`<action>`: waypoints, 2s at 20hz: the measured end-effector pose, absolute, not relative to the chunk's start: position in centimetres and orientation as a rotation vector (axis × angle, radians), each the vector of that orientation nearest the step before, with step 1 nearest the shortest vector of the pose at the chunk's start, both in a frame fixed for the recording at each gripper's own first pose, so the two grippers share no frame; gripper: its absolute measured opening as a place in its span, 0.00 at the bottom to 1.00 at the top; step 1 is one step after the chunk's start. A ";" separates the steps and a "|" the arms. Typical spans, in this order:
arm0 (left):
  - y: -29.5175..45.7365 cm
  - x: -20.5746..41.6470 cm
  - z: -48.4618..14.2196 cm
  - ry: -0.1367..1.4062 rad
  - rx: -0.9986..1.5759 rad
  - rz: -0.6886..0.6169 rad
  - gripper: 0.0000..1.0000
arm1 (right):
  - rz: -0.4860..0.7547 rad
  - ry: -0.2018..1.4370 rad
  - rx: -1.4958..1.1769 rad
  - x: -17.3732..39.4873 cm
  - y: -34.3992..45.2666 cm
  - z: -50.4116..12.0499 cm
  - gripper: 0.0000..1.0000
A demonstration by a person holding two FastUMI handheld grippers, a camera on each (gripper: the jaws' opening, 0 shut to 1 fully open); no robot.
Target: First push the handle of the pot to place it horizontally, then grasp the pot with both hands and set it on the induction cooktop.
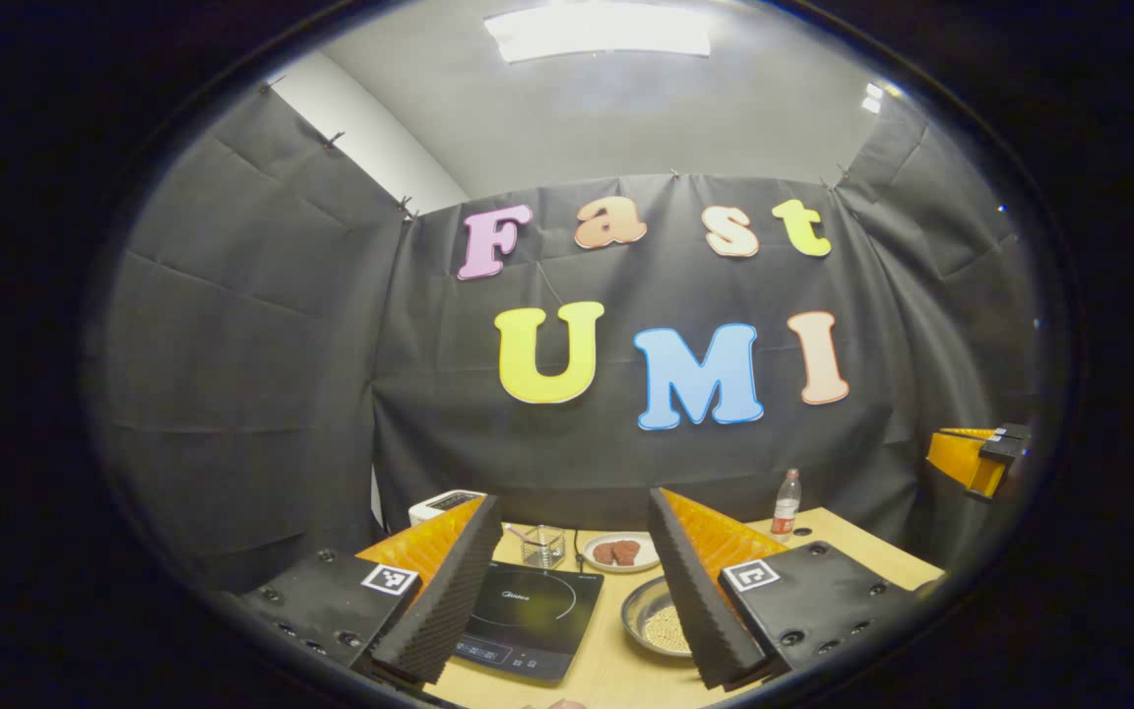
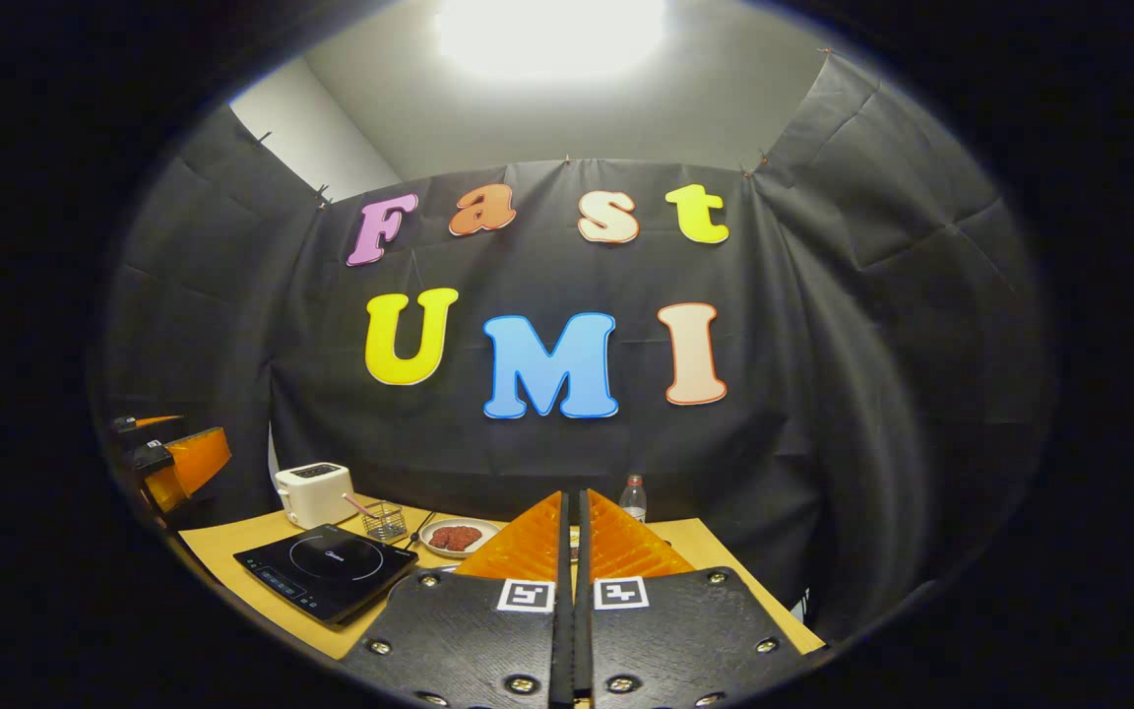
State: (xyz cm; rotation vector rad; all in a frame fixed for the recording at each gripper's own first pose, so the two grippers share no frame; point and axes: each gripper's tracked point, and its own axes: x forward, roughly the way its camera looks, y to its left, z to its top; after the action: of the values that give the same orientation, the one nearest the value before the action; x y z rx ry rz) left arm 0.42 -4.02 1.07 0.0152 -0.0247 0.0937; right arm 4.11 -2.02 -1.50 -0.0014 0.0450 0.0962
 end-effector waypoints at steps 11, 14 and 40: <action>-1.8 0.9 0.6 -0.011 0.043 0.175 0.97 | 0.353 0.199 0.027 6.1 5.5 -7.0 0.00; -0.8 2.5 0.2 -0.007 0.040 0.172 0.94 | 0.410 0.263 0.028 6.5 8.2 -9.4 0.01; 8.8 7.3 -3.9 0.055 0.035 0.266 0.99 | 0.702 0.882 -0.088 2.2 20.2 -30.9 0.01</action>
State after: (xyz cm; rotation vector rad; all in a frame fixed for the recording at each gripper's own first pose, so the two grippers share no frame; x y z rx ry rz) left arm 7.35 8.78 -3.91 0.0348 0.0552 0.2656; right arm 2.22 20.19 -30.92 -0.0875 0.8822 0.7023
